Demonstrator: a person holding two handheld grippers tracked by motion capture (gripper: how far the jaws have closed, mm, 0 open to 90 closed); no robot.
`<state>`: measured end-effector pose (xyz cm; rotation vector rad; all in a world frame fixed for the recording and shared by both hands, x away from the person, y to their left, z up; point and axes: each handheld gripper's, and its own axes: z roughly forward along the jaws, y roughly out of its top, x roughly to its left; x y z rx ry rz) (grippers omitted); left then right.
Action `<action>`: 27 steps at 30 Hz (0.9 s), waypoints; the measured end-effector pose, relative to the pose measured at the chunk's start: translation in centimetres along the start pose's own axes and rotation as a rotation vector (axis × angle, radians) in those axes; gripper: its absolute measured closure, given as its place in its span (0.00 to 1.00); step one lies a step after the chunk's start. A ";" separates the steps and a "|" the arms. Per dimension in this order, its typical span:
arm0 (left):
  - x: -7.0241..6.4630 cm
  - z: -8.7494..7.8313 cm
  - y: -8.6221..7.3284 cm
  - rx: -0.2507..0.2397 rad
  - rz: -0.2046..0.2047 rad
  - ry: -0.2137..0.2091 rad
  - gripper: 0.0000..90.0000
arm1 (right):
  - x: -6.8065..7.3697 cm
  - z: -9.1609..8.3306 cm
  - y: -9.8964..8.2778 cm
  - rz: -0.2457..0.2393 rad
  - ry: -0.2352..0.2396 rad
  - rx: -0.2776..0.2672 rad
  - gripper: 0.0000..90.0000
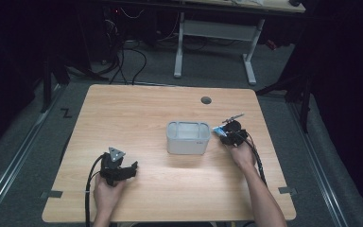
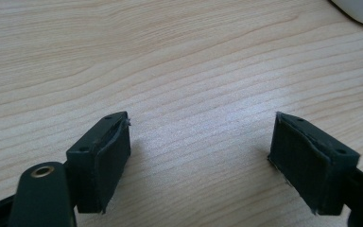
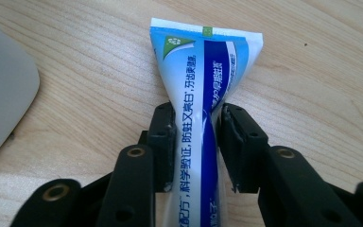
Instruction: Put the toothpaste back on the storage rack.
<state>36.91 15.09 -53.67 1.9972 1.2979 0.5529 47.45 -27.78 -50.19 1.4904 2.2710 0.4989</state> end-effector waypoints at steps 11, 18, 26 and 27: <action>0.0 0.0 0.0 0.000 0.000 0.000 0.24 | -0.5 -0.6 0.1 0.004 0.047 0.007 0.79; 0.0 0.0 0.0 0.000 -0.001 -0.001 0.24 | -0.7 -1.5 -0.1 0.023 0.128 -0.036 0.79; 0.0 0.0 0.0 0.000 -0.001 -0.001 0.24 | -1.1 -2.8 -0.3 0.029 0.154 -0.080 0.80; 0.0 0.0 0.0 0.000 -0.001 0.000 0.24 | -1.2 -3.0 -0.3 0.032 0.161 -0.088 0.80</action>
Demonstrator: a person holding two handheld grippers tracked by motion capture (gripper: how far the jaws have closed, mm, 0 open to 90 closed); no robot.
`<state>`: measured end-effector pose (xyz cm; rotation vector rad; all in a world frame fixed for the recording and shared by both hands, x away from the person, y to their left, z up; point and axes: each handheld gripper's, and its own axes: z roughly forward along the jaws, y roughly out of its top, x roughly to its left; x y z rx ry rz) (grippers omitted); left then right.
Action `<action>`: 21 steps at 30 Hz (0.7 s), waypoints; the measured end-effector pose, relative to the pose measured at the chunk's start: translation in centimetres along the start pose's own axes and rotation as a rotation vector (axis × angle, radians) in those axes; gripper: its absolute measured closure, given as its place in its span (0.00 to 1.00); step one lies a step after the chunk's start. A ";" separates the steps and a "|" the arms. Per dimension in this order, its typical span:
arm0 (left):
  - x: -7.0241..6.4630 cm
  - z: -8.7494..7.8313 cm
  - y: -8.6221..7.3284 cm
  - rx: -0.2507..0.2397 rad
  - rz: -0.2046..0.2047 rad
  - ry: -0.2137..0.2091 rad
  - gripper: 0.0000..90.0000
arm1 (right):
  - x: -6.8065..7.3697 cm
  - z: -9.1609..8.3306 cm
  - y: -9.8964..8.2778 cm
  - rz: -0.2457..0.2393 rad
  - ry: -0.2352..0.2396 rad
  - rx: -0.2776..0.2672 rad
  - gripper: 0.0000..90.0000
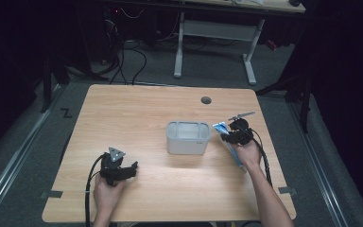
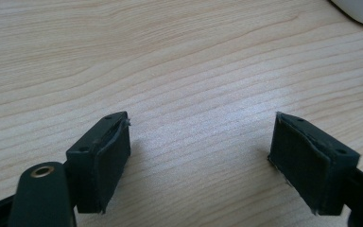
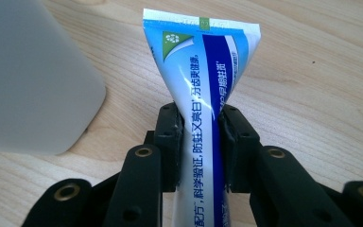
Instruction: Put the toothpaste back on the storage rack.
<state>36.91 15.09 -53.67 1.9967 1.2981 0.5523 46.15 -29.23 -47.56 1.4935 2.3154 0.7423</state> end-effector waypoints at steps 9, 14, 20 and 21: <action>0.0 0.0 0.0 0.000 0.000 0.000 0.24 | -0.1 -1.6 -0.2 0.000 0.025 -0.046 0.81; 0.0 0.0 0.0 0.000 0.000 0.000 0.24 | -0.1 -2.3 -0.3 -0.006 0.041 -0.069 0.82; 0.0 0.0 0.0 0.000 0.000 0.000 0.24 | 0.0 -3.4 -0.5 0.000 0.077 -0.104 0.82; 0.0 0.0 0.0 0.000 0.001 0.000 0.24 | 0.0 -3.5 -0.5 0.001 0.080 -0.108 0.82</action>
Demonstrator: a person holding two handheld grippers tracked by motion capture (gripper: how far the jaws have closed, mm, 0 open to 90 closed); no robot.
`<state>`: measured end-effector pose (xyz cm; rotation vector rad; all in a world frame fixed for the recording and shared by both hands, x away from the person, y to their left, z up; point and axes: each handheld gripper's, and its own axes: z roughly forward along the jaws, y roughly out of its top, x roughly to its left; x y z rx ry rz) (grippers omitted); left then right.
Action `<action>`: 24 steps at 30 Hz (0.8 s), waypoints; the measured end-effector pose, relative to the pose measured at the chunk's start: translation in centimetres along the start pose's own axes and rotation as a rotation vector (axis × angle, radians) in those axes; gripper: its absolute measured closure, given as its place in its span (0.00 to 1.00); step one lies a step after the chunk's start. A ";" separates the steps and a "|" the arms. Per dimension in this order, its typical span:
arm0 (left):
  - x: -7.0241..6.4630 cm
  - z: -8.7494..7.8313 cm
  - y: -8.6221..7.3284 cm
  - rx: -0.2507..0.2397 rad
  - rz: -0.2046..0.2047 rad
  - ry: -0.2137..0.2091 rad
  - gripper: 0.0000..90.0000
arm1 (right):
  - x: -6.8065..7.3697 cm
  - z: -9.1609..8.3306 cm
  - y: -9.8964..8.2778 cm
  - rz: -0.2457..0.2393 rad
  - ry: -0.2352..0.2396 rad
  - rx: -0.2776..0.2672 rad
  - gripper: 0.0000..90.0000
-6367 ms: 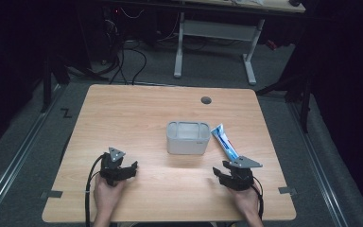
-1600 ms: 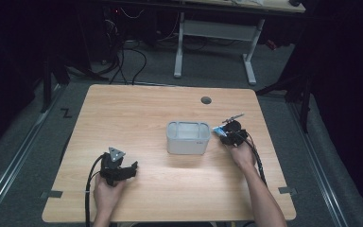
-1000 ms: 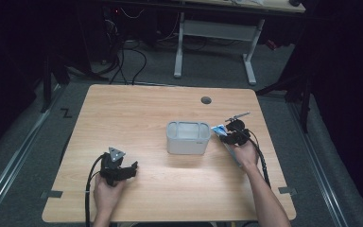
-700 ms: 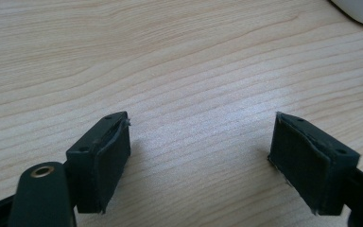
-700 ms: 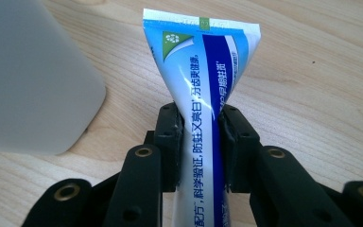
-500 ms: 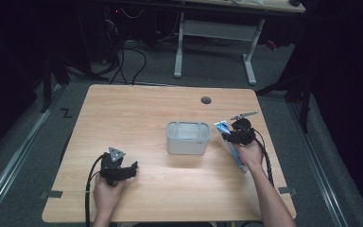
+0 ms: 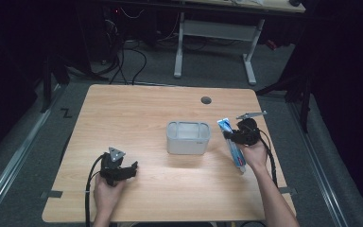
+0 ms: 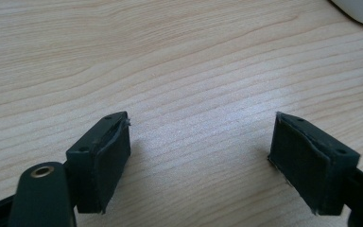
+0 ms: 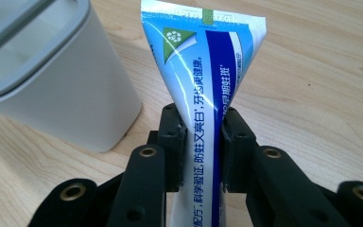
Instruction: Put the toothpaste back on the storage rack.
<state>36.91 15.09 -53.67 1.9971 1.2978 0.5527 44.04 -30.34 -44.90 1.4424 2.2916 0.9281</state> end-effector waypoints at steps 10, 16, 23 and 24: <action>0.0 0.0 0.0 0.000 0.000 0.000 0.24 | 0.3 -1.5 -0.1 -0.012 0.025 -0.050 0.82; 0.0 0.0 0.0 0.000 0.000 0.000 0.24 | 0.5 -2.4 -0.1 -0.017 0.044 -0.084 0.82; 0.0 0.0 0.0 0.000 0.000 0.000 0.24 | 0.9 -3.3 -0.1 -0.025 0.064 -0.125 0.82; 0.0 0.0 0.0 0.000 0.000 0.000 0.24 | 1.0 -3.4 -0.1 -0.026 0.068 -0.129 0.82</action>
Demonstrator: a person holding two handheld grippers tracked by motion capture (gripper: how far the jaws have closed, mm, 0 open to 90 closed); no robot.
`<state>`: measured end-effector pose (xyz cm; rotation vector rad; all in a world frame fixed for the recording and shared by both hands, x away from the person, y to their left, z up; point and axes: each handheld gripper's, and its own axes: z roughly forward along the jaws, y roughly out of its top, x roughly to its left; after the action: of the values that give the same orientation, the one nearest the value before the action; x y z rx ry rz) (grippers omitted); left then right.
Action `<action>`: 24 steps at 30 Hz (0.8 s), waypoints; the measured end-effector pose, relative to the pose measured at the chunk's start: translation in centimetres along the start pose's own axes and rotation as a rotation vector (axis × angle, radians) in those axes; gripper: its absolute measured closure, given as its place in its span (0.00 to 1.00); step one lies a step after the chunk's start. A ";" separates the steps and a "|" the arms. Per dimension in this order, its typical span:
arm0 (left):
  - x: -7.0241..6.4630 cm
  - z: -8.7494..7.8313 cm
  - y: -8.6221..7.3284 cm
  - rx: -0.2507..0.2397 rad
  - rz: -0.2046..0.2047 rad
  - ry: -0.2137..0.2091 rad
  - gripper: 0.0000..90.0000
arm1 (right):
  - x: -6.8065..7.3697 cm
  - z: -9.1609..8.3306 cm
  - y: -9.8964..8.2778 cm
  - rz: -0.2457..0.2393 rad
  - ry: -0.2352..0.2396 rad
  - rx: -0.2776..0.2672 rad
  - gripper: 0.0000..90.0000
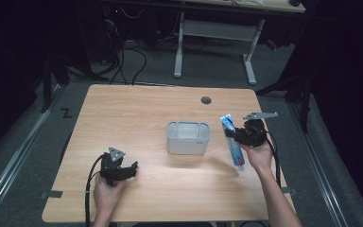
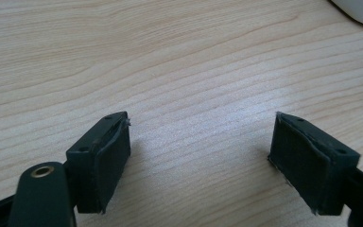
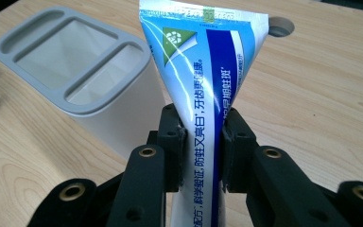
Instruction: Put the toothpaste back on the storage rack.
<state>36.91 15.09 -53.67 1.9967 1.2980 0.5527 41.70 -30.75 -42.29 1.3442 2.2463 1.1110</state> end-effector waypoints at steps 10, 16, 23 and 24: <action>0.0 0.0 0.0 0.000 0.000 0.000 0.24 | 0.7 -1.0 0.7 -0.016 0.039 -0.054 0.82; 0.0 0.0 0.0 0.000 0.000 0.000 0.24 | 1.2 -1.3 1.1 -0.025 0.060 -0.072 0.82; 0.0 0.0 0.0 0.000 0.000 0.000 0.24 | 1.9 -1.6 1.6 -0.031 0.092 -0.104 0.82; 0.0 0.0 0.0 0.000 0.000 0.000 0.24 | 1.9 -1.7 1.6 -0.031 0.097 -0.107 0.82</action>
<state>36.91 15.09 -53.67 1.9968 1.2979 0.5526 40.72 -29.45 -39.73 1.2335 2.2311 1.2920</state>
